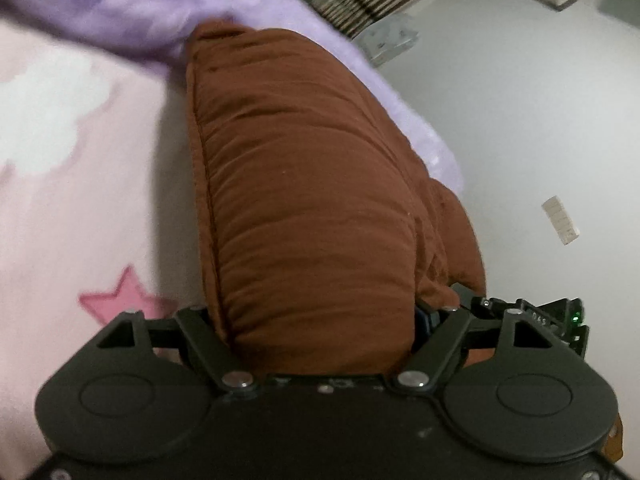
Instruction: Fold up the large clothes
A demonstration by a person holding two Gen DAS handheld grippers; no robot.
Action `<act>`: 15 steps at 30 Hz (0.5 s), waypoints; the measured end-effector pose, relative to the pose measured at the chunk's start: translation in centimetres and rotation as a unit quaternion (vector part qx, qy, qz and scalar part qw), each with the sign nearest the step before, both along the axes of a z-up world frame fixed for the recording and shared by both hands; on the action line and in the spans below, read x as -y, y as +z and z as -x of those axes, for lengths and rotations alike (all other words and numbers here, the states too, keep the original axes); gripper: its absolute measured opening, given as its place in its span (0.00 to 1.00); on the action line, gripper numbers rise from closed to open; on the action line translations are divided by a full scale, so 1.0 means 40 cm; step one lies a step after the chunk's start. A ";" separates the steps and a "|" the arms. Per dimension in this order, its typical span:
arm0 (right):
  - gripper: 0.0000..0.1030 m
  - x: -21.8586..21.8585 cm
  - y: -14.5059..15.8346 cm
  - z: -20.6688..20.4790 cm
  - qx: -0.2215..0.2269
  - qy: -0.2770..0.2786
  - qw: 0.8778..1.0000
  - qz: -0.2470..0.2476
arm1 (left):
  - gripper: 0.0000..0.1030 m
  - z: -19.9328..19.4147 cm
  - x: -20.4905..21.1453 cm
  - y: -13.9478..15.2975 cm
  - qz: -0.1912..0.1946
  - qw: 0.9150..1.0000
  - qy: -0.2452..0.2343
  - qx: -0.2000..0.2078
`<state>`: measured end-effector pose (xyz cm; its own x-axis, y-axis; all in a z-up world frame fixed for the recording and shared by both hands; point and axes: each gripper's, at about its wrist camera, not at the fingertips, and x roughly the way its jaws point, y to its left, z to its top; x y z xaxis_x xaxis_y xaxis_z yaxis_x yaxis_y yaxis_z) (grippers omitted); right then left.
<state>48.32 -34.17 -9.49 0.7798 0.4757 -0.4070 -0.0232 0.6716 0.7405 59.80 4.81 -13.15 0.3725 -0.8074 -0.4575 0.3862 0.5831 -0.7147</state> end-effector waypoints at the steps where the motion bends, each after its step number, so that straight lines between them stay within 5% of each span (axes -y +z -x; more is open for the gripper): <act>1: 0.49 0.000 -0.015 0.002 -0.003 -0.002 1.000 0.000 | 0.83 -0.004 -0.004 -0.016 0.005 1.000 -0.002 0.002; 5: 0.53 0.014 -0.067 0.006 0.002 -0.005 1.000 -0.029 | 0.87 -0.014 -0.015 -0.064 0.034 0.999 -0.014 0.004; 9: 0.57 0.017 -0.078 0.017 0.007 -0.003 0.999 -0.033 | 0.91 -0.010 -0.013 -0.045 0.024 1.000 -0.018 0.005; 12: 0.77 0.019 -0.069 0.030 0.002 -0.012 0.999 -0.032 | 0.97 -0.017 -0.001 -0.004 -0.006 1.000 -0.007 -0.001; 15: 0.82 0.010 -0.040 0.058 0.003 -0.025 0.999 -0.019 | 0.97 0.019 0.001 0.068 -0.059 0.998 0.008 0.029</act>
